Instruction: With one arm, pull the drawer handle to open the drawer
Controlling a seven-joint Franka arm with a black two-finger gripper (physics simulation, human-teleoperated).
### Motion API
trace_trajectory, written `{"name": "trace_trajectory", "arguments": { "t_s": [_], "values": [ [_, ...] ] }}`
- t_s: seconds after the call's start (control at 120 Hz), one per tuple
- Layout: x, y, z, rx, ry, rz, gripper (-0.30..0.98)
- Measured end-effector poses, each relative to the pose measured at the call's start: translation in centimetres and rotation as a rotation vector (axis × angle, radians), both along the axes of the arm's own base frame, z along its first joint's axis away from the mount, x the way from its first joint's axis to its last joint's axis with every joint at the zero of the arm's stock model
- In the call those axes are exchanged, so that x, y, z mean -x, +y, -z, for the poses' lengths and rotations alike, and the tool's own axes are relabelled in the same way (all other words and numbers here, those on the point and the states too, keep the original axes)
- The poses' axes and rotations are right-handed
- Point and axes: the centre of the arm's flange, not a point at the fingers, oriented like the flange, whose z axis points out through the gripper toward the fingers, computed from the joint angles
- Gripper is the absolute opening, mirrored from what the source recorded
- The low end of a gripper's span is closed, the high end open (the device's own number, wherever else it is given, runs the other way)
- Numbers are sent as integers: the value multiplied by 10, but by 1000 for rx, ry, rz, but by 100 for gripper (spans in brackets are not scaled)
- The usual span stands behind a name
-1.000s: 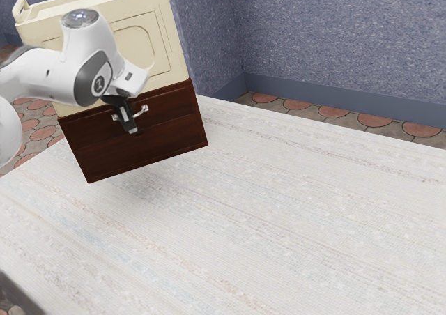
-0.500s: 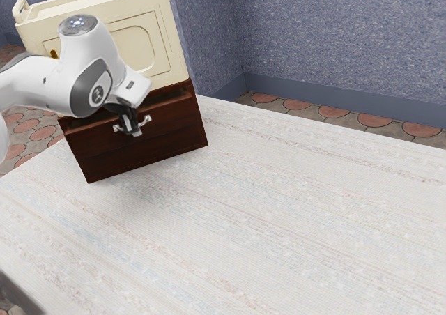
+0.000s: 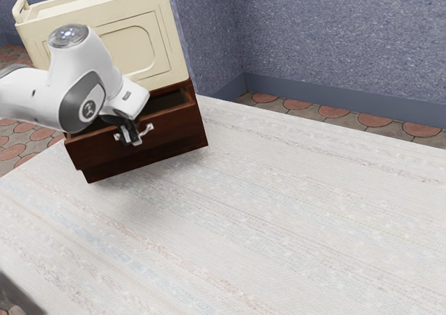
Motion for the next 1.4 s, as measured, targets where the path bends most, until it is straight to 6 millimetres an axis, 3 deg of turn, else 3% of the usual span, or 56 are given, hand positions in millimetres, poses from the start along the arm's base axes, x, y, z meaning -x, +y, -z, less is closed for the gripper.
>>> {"name": "trace_trajectory", "arguments": {
  "t_s": [0.333, 0.825, 1.4],
  "values": [
    [20, -27, 3, 33, -1, -14, -5],
    [44, -42, 0, 67, -6, -39, 5],
    [49, -52, 2, 83, -9, -60, 7]
  ]
}}
